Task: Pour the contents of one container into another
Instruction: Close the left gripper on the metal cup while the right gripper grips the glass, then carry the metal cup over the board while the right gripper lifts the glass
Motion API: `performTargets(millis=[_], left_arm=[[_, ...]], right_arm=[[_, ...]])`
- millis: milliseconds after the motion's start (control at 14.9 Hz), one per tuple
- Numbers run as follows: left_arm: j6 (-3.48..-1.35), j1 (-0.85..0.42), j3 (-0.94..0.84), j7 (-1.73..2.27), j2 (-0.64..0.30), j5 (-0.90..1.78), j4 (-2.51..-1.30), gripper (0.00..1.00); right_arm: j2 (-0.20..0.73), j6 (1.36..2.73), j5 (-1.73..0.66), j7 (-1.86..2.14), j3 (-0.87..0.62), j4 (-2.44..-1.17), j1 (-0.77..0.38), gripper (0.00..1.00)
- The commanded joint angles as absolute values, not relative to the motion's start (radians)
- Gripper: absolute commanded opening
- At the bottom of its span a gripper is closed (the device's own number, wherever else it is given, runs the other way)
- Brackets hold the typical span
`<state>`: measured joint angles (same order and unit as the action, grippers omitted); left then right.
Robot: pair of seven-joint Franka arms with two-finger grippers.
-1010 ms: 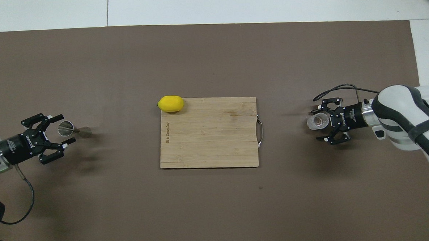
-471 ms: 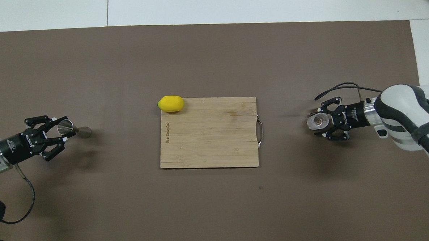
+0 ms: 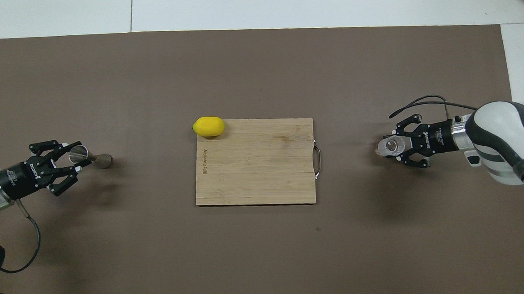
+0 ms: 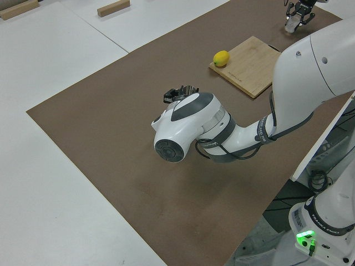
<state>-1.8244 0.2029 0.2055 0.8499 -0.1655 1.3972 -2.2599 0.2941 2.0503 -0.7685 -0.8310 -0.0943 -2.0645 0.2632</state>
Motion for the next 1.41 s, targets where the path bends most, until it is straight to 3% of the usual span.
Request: performTargets(millis=[0,269,471,875,1346], left_arm=[[-1.787,0.189,0.193,1.01,-0.147,1.404,-2.177,0.0],[-1.798,0.082,0.155,1.137,-0.129,1.411,-2.085,0.0],[-1.827,-0.058,0.155,1.137,-0.11,1.521,-2.08,0.0],[-2.138,-0.395,0.156,1.134,-0.126,1.738,-2.074,0.0],[-2.547,-0.733,0.156,1.138,-0.207,1.815,-1.999,0.0]], right_arm=[[0.241,2.048,-0.801,-0.867,-0.097,-2.089,0.264,0.03],[0.193,2.042,-0.798,-0.943,-0.095,-2.082,0.235,0.03],[0.167,2.042,-0.784,-0.977,-0.097,-2.077,0.233,0.04],[0.107,2.043,-0.738,-1.026,-0.097,-2.075,0.233,0.04],[0.095,2.045,-0.618,-1.219,-0.097,-2.004,0.146,0.04]])
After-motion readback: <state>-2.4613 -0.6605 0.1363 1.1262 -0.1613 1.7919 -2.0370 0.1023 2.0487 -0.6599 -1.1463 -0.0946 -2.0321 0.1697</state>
